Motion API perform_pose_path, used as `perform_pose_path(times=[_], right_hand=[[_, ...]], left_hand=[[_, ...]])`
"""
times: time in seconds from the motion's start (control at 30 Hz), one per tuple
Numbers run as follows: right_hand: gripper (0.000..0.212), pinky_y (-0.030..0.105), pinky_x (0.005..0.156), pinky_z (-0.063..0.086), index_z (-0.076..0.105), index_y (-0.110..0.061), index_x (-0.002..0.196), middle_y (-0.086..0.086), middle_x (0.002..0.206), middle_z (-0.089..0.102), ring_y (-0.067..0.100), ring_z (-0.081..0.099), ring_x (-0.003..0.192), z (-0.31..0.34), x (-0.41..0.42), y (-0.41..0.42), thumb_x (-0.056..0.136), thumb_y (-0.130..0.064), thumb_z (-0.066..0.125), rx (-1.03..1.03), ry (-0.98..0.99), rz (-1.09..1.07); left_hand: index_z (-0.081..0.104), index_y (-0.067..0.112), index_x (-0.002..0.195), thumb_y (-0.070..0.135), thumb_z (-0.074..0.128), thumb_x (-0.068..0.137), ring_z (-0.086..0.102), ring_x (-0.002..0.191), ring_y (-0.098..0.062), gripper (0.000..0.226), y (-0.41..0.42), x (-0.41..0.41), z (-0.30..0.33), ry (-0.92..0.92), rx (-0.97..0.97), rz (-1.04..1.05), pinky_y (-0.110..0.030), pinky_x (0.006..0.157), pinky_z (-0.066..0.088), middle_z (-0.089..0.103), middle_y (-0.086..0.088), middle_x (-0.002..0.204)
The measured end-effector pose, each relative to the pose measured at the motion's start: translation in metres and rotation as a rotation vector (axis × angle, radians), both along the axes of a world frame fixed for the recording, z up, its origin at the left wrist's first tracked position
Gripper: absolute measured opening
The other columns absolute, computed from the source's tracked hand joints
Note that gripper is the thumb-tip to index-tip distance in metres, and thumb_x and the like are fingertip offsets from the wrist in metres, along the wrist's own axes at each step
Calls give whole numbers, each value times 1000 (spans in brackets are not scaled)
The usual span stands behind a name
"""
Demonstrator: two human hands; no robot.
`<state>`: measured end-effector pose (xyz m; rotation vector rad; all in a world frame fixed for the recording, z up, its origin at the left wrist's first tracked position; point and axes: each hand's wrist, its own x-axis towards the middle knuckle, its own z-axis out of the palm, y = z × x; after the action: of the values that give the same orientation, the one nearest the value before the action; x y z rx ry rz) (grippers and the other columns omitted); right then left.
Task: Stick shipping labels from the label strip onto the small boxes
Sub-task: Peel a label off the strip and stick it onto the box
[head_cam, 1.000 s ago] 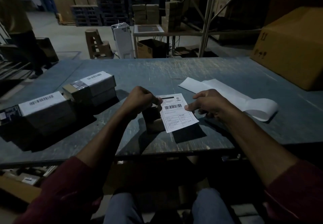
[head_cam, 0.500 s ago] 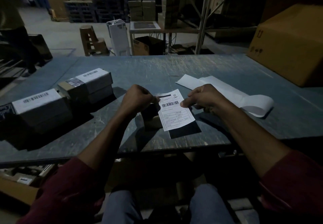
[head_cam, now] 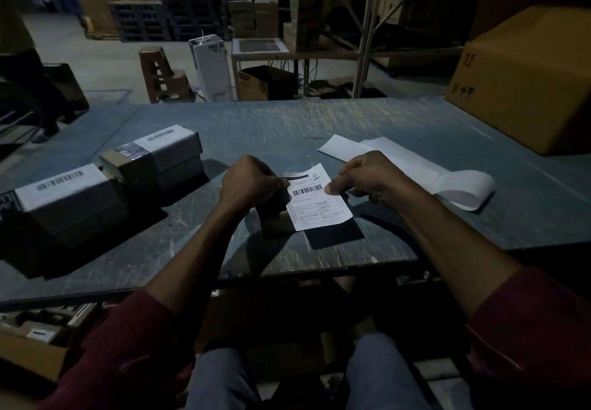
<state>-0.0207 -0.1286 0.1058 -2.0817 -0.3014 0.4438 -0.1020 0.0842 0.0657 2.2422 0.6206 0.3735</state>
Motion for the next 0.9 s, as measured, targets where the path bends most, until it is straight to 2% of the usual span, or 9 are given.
perform_pose_path(times=[0.2, 0.3, 0.37, 0.5, 0.57, 0.67, 0.77, 0.9], right_hand=[[40, 10, 32, 30, 75, 5, 103, 1, 64, 66, 10, 57, 60, -1, 4, -2, 69, -6, 94, -9, -15, -2], [39, 12, 33, 32, 74, 2, 101, 1, 65, 66, 11, 56, 62, -2, 7, -1, 68, -6, 95, -18, -13, 3], [39, 14, 36, 34, 73, -1, 99, 2, 69, 67, 12, 57, 65, -4, 9, -1, 67, -7, 95, -28, -11, 2], [37, 11, 31, 30, 71, -4, 95, 2, 71, 66, 12, 56, 65, -7, 13, -1, 67, -6, 96, -27, -20, 2], [39, 14, 39, 37, 73, -3, 93, 2, 73, 67, 13, 58, 66, -9, 14, 1, 63, -9, 98, -46, -37, 2], [48, 29, 63, 50, 75, 0, 92, 8, 82, 74, 21, 65, 75, -13, 16, 3, 55, -13, 102, -72, -82, -13], [54, 33, 69, 51, 76, -8, 91, 5, 85, 75, 21, 68, 80, -17, 19, 3, 49, -23, 105, -104, -119, -26], [64, 42, 87, 59, 73, -13, 96, -2, 90, 71, 22, 70, 93, -21, 21, -3, 46, -36, 106, -144, -129, -56]], left_hand=[[82, 10, 76, 35, 88, 80, 75, 70, -27, 26, 3, 2, -3, 4, 4, 3, -39, 62, 57, 77, -9, 70], [82, 10, 76, 36, 87, 81, 73, 66, -26, 27, 3, 2, -4, 11, 14, -5, -34, 58, 51, 76, -8, 69], [82, 11, 76, 38, 88, 80, 74, 66, -24, 28, 3, 3, -5, 16, 10, -4, -34, 60, 52, 77, -7, 69], [82, 11, 75, 36, 88, 80, 76, 70, -28, 26, 6, 3, -7, 7, 4, -12, -34, 61, 51, 76, -8, 68], [82, 11, 74, 35, 88, 79, 77, 71, -30, 26, 8, 3, -9, 7, -5, -18, -35, 61, 51, 77, -9, 68], [82, 11, 73, 38, 88, 78, 77, 71, -31, 28, 10, 3, -10, 11, -4, -28, -39, 62, 56, 77, -8, 68], [82, 12, 74, 41, 88, 78, 78, 71, -27, 29, 9, 4, -11, 16, -4, -23, -47, 70, 63, 78, -6, 68], [82, 13, 70, 45, 90, 74, 77, 70, -30, 33, 15, 4, -15, 5, -21, -21, -45, 64, 59, 77, -7, 65]])
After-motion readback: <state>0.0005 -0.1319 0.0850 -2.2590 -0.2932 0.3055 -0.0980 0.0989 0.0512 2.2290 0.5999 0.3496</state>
